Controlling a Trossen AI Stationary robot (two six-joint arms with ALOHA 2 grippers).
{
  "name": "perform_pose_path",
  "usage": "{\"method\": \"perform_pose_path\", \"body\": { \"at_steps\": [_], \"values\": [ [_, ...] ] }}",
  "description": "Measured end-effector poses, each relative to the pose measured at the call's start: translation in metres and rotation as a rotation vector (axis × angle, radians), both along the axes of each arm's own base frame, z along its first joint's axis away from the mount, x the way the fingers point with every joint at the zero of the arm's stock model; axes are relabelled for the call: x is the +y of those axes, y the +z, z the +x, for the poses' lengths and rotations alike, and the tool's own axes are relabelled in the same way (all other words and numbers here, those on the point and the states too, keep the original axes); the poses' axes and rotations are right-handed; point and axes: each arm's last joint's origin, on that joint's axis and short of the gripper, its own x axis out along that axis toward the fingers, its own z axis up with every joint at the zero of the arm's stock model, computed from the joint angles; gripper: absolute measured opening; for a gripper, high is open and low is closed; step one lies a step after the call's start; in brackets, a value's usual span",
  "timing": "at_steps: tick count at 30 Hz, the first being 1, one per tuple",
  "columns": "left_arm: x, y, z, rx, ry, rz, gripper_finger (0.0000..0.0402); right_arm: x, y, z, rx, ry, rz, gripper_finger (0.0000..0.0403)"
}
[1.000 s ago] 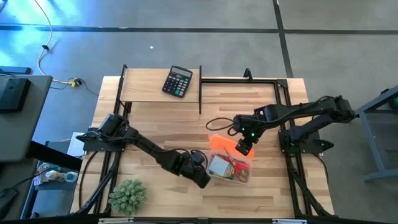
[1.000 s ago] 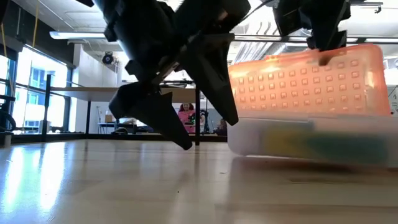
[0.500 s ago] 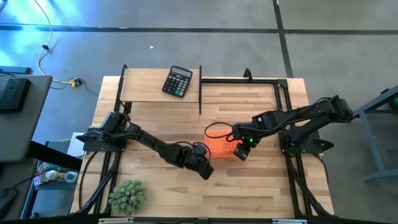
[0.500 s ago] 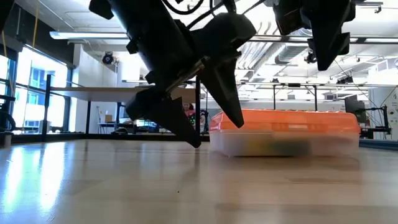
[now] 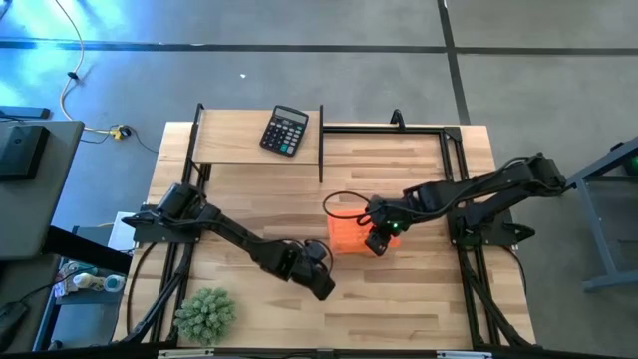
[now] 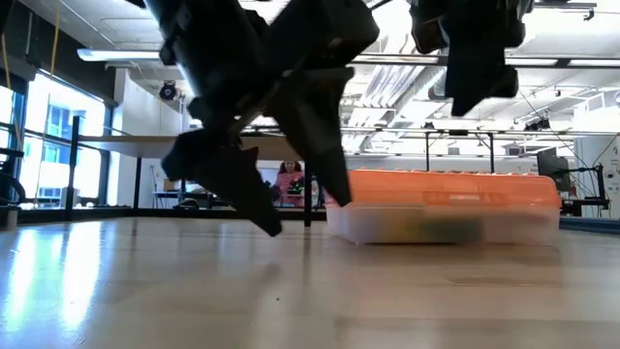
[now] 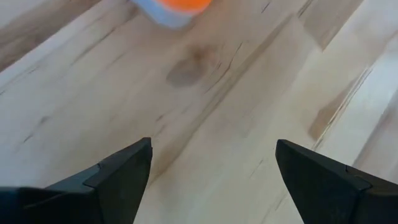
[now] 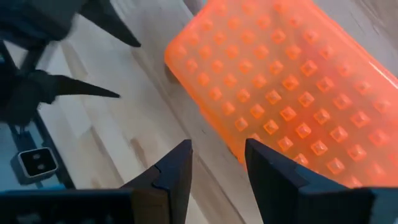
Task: Pack school essentials
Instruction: Close the orange supply box
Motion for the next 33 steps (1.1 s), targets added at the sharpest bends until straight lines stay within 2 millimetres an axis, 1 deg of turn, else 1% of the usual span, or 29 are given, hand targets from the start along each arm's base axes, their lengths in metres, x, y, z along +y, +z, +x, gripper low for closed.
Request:
{"method": "perform_pose_path", "body": {
  "at_steps": [5,11,14,27,33],
  "values": [
    [-0.006,0.008,-0.004,0.072,-0.017,0.069,0.0328,0.0,-0.016,0.0,-0.026,-0.013,0.003,0.0138],
    [-0.008,0.022,-0.002,0.091,-0.05,0.142,0.0328,-0.001,-0.034,0.0,-0.039,-0.012,0.004,0.0138],
    [-0.006,0.022,0.0,0.091,-0.049,0.15,0.0328,0.0,-0.043,0.002,-0.059,-0.012,0.008,0.0138],
    [-0.006,0.022,-0.001,0.103,-0.043,0.143,0.0328,0.002,-0.07,0.014,0.034,0.002,-0.008,0.0138],
    [-0.006,0.022,-0.002,0.101,-0.037,0.14,0.0328,0.002,-0.078,0.019,0.055,-0.02,0.002,0.0138]
  ]
}}
